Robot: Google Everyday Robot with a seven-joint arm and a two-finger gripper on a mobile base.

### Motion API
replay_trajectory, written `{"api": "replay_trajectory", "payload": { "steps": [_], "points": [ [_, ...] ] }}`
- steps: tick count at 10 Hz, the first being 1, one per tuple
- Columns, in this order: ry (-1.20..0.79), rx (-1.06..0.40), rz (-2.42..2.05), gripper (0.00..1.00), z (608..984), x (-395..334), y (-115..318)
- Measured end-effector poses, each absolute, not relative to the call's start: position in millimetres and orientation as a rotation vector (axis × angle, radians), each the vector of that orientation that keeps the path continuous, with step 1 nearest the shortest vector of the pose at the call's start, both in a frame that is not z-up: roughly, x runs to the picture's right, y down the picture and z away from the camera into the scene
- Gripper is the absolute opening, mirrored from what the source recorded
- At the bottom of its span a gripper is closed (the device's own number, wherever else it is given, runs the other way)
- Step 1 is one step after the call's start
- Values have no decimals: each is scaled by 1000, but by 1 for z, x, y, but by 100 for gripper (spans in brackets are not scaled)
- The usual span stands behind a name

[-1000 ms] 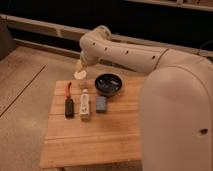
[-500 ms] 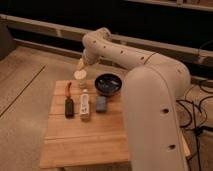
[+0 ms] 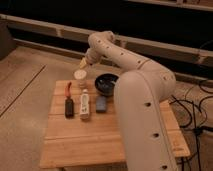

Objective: Pick up the ceramic cup

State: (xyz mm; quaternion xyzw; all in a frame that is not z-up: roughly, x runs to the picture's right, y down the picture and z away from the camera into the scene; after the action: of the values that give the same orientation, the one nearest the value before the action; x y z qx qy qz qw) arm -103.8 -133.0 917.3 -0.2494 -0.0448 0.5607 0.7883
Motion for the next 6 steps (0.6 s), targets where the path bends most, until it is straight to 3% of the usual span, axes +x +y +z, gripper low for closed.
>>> {"api": "replay_trajectory", "payload": {
  "steps": [6],
  "points": [
    [-33, -585, 1164, 65, 955, -106, -123]
  ]
}}
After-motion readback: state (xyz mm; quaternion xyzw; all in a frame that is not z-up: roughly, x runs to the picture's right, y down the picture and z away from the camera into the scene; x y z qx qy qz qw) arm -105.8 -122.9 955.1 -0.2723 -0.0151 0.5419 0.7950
